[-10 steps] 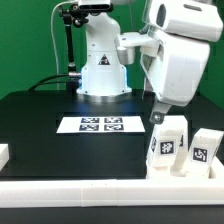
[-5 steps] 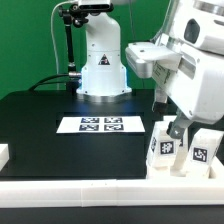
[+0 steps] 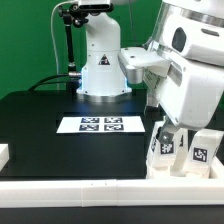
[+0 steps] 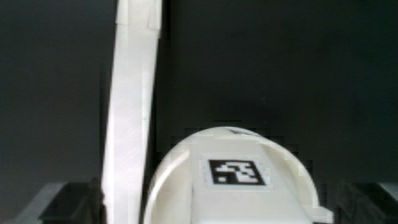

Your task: Assemble stool

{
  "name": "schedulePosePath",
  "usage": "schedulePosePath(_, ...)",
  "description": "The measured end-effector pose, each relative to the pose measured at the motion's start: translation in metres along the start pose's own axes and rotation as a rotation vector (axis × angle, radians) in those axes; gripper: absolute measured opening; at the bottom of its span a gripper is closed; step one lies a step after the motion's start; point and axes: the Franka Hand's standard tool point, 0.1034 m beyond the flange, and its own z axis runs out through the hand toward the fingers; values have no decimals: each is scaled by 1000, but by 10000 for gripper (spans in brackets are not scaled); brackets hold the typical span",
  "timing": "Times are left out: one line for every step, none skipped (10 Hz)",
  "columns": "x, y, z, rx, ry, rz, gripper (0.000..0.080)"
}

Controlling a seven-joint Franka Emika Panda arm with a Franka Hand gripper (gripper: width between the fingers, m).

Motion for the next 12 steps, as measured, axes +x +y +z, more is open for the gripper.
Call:
schedulePosePath(1, -1, 2, 4, 0, 9, 620)
schedulePosePath(3, -2, 4, 8, 0, 18, 437)
schedulePosePath(4, -2, 5, 7, -2, 29, 437)
schedulePosePath(5, -2, 5, 6, -7, 33, 331)
schedulePosePath(4, -2, 5, 6, -10, 37, 332)
schedulePosePath(2, -2, 6, 7, -10, 40, 332)
schedulePosePath(-3, -2, 6, 10, -10, 52, 332)
schedulePosePath(-9, -2, 7, 12, -10, 72, 332)
schedulePosePath(-9, -2, 8, 12, -11, 75, 332)
schedulePosePath(-10, -2, 8, 12, -11, 110, 332)
schedulePosePath(-10, -2, 8, 12, -11, 180, 333)
schedulePosePath(-10, -2, 8, 13, -11, 247, 333)
